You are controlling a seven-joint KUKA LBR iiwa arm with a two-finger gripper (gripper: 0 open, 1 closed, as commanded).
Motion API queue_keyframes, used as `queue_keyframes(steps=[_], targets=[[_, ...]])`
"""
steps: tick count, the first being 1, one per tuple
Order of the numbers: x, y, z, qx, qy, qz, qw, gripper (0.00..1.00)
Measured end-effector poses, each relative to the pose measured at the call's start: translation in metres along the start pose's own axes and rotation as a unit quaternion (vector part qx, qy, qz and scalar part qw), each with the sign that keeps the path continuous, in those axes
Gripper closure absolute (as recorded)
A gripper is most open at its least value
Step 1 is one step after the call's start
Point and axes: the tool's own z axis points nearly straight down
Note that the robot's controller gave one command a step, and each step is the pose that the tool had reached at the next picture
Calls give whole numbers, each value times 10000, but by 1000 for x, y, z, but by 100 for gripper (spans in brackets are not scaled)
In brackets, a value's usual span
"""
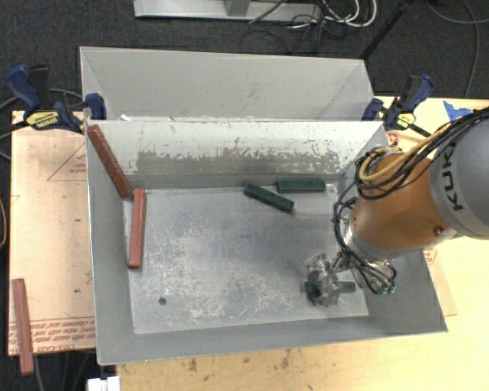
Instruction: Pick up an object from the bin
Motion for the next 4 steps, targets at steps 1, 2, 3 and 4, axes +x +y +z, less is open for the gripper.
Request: queue_keyframes(steps=[1, 2, 3, 4], targets=[[0, 0, 0, -1, 0, 1, 10000, 100], [-1, -56, -99, 35, -42, -15, 10000, 100], [5, -58, -87, 0, 6, 546, 9985, 100], [5, -58, -87, -1, 5, 552, 9985, 0]])
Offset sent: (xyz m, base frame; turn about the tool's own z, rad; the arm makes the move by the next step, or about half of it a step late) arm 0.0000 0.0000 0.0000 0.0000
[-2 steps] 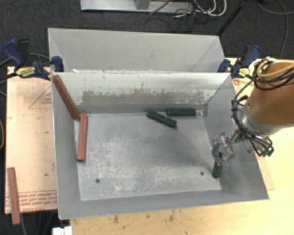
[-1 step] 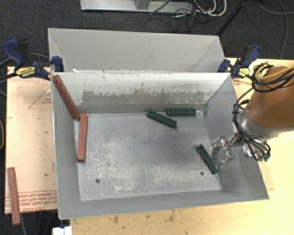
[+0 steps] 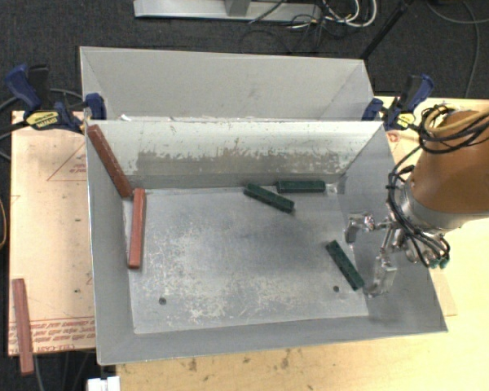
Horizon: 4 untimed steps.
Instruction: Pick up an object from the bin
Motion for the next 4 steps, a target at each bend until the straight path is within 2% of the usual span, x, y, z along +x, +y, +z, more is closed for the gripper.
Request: queue_keyframes(steps=[1, 2, 3, 4], targets=[[-40, -12, 88, -25, -6, -3188, 9478, 0], [-66, 9, 87, -13, -17, -5163, 8564, 0], [-109, 26, 88, -6, -27, -7189, 6951, 0], [-109, 24, 88, -6, -8, -7182, 6958, 100]])
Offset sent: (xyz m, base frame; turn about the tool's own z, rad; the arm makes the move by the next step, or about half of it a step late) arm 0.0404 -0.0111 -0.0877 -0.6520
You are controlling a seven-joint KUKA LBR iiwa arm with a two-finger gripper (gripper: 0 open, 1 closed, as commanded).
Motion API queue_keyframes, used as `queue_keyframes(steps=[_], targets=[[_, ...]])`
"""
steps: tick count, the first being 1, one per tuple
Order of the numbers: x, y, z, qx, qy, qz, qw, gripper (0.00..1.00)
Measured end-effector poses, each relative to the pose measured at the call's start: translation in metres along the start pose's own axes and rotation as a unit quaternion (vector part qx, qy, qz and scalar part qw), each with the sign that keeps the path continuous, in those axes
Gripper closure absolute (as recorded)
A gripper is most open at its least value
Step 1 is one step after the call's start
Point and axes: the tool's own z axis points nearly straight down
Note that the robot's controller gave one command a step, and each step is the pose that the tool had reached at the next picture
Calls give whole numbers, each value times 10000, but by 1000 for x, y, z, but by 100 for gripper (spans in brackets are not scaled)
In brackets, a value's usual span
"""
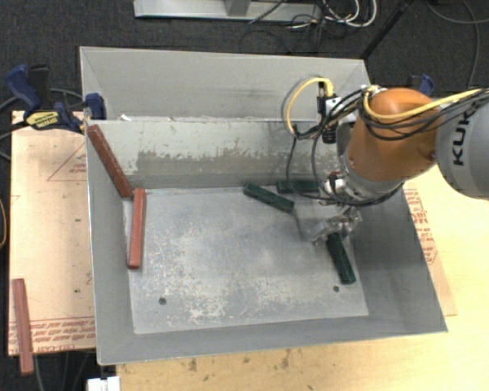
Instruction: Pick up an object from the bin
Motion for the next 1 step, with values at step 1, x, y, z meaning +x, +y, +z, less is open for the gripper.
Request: queue_keyframes(steps=[1], targets=[[16, -30, -199, 53, 18, -76, 10000, 100]])
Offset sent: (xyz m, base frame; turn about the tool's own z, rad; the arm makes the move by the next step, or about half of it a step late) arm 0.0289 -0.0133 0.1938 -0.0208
